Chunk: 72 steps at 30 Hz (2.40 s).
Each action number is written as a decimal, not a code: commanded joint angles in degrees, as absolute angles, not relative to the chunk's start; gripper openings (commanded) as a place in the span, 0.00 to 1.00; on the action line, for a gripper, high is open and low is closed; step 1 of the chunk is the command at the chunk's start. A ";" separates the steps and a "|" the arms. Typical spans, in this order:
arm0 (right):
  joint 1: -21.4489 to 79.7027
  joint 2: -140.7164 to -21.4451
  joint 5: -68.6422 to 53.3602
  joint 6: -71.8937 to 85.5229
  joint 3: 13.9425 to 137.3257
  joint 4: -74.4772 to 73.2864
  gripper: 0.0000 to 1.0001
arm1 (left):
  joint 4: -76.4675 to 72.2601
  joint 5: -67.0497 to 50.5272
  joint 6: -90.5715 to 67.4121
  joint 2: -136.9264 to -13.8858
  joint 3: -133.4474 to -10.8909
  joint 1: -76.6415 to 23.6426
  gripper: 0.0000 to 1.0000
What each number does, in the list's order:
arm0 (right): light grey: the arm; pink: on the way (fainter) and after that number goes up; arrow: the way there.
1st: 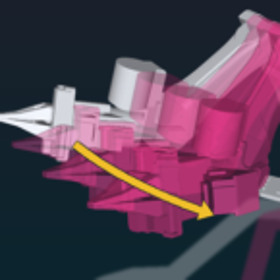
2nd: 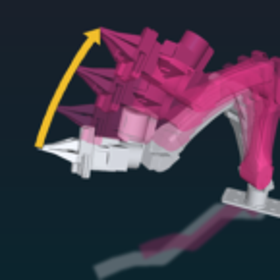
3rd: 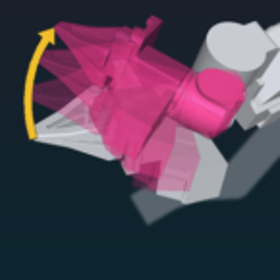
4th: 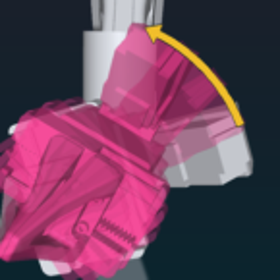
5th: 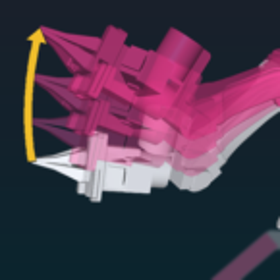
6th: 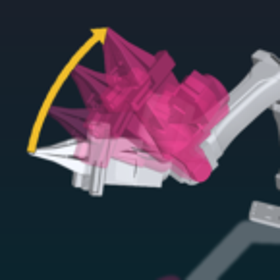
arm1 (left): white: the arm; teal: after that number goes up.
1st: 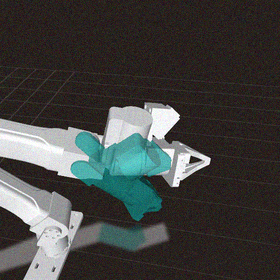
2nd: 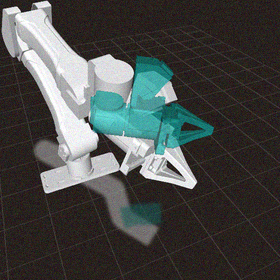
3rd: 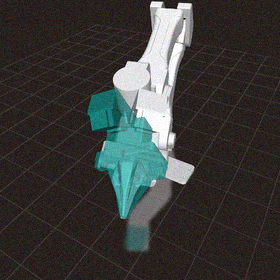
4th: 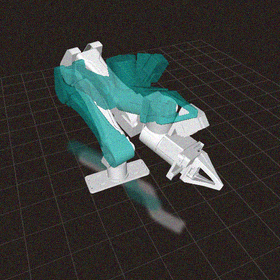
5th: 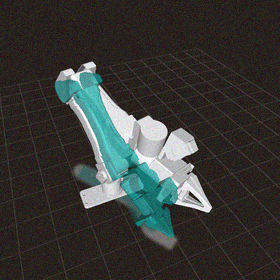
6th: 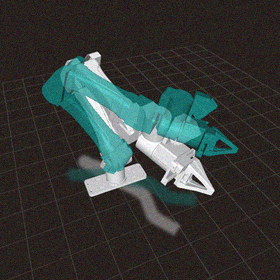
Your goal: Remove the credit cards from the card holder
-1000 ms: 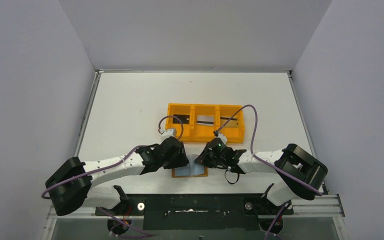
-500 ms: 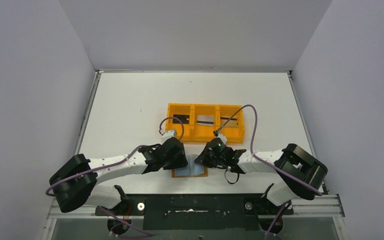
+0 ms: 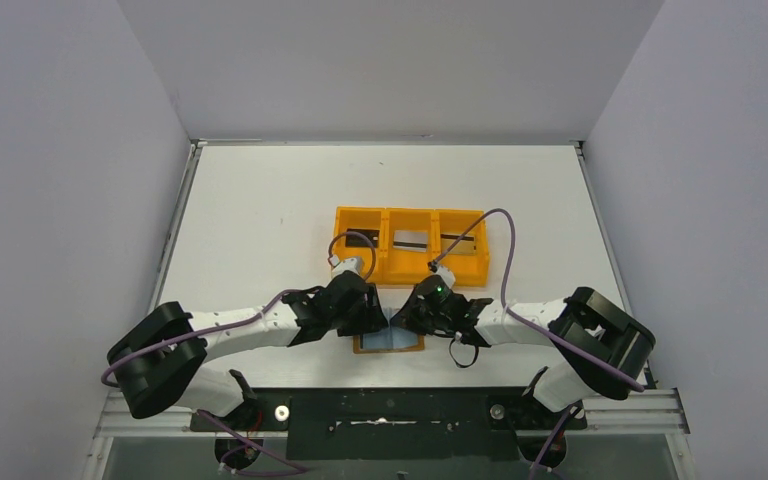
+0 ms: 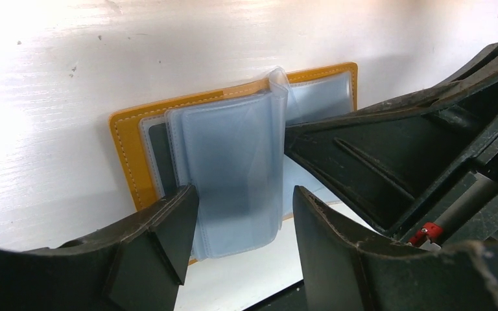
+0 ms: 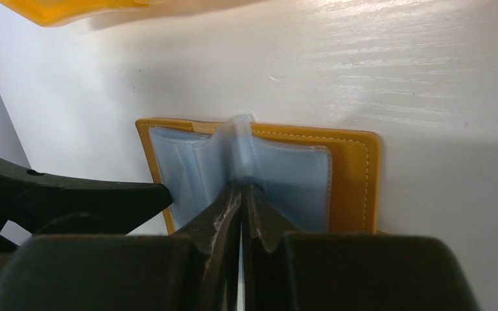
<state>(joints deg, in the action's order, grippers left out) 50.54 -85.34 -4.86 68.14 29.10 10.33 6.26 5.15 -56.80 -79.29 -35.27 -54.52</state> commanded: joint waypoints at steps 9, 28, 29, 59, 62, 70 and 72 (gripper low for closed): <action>50.87 -86.92 -3.52 67.21 27.85 4.11 0.00 | -9.58 -3.74 -60.02 -79.17 -32.84 -54.84 0.54; 50.87 -79.96 -1.93 66.28 24.81 7.43 0.08 | -3.93 2.66 -62.10 -75.27 -32.40 -54.22 0.52; 50.84 -78.74 -1.81 65.93 24.50 8.04 0.11 | -1.26 4.67 -62.06 -74.09 -32.70 -54.23 0.52; 67.24 -96.98 19.71 56.59 59.74 -25.61 0.67 | 26.34 17.98 -63.47 -43.43 -25.30 -44.96 0.57; 67.90 -99.17 20.37 56.62 61.78 -27.86 0.68 | 25.90 17.56 -63.46 -43.18 -24.93 -44.91 0.58; 68.40 -103.76 21.82 57.91 64.99 -33.04 0.62 | 25.14 16.68 -63.63 -42.96 -24.09 -44.83 0.58; 68.47 -103.97 21.72 58.17 64.89 -32.94 0.54 | 24.99 16.59 -63.70 -43.02 -23.99 -44.82 0.58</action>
<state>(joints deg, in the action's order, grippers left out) 67.99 -102.48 18.79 57.69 63.70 -29.58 26.87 17.06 -62.92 -43.81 -23.79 -45.21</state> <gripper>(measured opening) 0.604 0.575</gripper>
